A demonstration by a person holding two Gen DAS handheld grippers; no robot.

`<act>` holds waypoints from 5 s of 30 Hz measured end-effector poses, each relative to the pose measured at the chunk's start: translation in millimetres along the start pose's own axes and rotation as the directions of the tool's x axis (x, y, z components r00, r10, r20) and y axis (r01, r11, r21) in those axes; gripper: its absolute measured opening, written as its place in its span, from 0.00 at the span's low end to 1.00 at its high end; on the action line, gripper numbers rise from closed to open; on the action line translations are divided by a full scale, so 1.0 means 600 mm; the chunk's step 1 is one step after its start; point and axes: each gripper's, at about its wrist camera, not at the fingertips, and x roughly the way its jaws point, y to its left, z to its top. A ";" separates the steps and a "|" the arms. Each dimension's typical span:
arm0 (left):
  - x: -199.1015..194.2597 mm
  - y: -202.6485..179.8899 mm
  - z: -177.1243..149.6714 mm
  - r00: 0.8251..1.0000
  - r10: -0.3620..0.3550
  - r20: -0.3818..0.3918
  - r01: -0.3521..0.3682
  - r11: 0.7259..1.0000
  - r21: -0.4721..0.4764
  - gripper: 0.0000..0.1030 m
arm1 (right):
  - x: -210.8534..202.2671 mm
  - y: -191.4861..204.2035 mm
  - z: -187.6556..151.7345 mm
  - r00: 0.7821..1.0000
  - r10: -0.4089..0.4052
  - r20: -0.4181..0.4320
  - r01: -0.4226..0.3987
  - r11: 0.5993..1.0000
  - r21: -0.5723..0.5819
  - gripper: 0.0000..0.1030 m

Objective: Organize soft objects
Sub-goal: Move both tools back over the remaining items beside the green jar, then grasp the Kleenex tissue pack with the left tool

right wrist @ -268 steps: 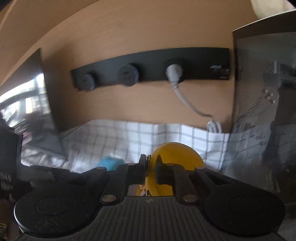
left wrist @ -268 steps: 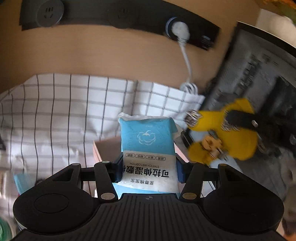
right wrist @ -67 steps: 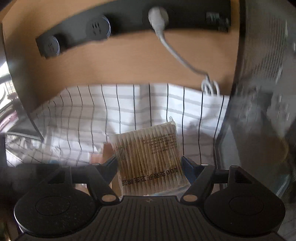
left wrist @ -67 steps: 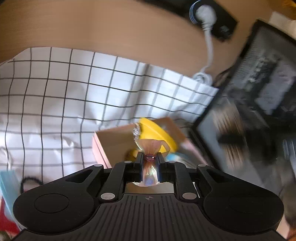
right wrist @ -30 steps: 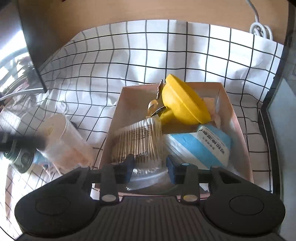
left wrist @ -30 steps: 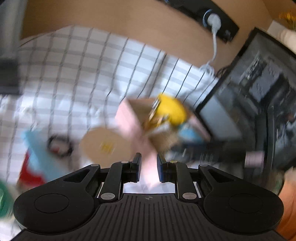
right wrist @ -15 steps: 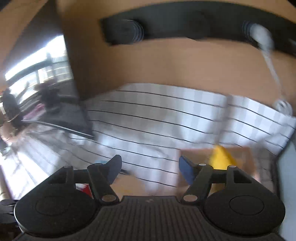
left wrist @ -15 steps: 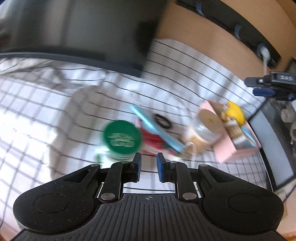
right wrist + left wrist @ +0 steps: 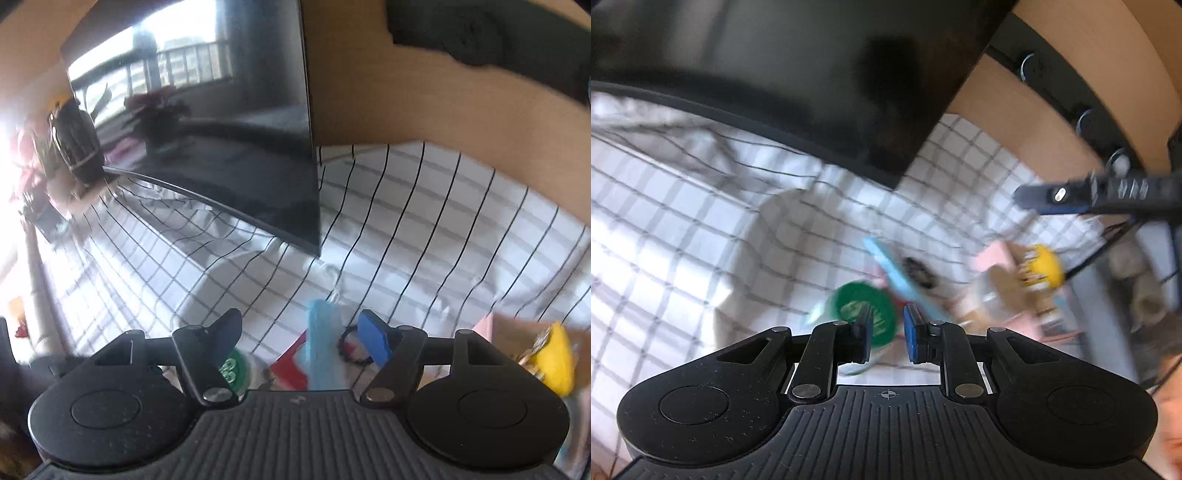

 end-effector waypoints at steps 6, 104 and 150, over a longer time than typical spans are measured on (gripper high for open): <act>0.050 -0.049 0.118 0.998 0.047 -0.052 -0.042 0.994 0.100 0.19 | 0.005 -0.034 0.033 1.000 -0.016 0.003 0.016 1.000 -0.015 0.72; 0.150 -0.043 -0.231 0.987 0.154 0.052 -0.141 0.972 -0.188 0.18 | 0.266 0.052 -0.128 0.912 -0.156 -0.379 0.008 0.931 -0.365 0.18; 0.303 -0.173 -0.177 0.885 0.466 0.013 -0.463 0.875 0.139 0.60 | 0.135 -0.105 -0.392 0.983 -0.014 -0.182 -0.003 0.996 -0.088 1.00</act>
